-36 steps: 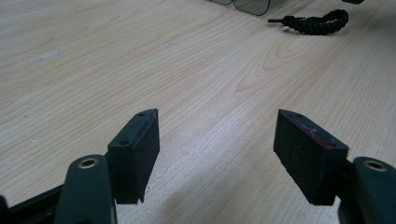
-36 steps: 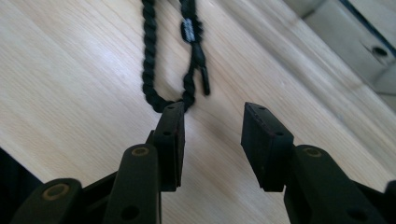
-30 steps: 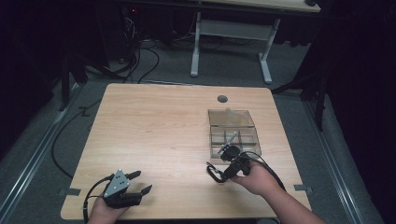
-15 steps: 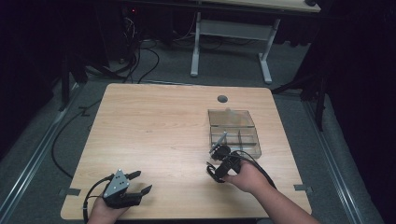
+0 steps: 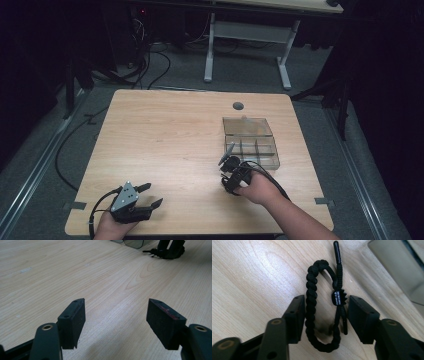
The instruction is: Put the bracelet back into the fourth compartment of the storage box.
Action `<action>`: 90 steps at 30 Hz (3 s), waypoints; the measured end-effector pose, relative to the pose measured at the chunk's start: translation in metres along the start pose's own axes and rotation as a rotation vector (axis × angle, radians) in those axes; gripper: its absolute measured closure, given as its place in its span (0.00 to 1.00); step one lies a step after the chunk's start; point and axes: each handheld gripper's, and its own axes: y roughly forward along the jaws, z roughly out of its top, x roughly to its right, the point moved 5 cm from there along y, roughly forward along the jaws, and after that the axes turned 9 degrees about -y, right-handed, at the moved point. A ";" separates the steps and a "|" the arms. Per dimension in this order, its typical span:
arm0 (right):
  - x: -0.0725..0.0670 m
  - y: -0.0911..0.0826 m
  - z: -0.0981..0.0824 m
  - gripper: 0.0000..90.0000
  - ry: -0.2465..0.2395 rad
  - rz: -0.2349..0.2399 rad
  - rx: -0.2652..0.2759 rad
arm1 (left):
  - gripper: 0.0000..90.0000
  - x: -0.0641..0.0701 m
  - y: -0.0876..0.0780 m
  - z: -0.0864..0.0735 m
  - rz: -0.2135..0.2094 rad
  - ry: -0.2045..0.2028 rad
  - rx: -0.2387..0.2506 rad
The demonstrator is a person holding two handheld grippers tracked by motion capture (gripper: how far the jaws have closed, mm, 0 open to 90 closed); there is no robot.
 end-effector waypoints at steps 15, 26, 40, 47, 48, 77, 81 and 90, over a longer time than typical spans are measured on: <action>0.002 -0.001 -0.001 0.79 -0.066 -0.036 -0.002 | 0.36 0.000 0.000 0.000 -0.002 0.003 -0.002; 0.003 -0.006 -0.003 0.82 -0.074 -0.028 -0.007 | 0.36 0.000 0.000 0.000 0.000 0.003 0.001; 0.014 -0.021 -0.016 0.82 -0.048 -0.015 -0.005 | 0.36 0.000 -0.001 0.000 -0.001 0.005 0.006; 0.022 -0.030 -0.025 0.82 -0.024 -0.020 0.004 | 0.36 0.000 -0.001 0.000 0.001 0.006 0.006; 0.023 -0.031 -0.027 0.82 -0.024 -0.021 0.002 | 0.36 0.000 -0.001 0.000 0.001 0.006 0.006; 0.040 -0.062 -0.017 0.82 -0.021 0.001 0.033 | 0.36 0.000 -0.001 0.000 -0.006 0.004 0.007; 0.043 -0.065 -0.012 0.82 0.004 0.000 0.036 | 0.36 0.000 -0.001 0.000 -0.008 0.002 0.008; 0.055 -0.063 0.004 0.82 -0.001 -0.004 0.035 | 0.36 0.000 -0.001 0.000 -0.011 0.001 0.007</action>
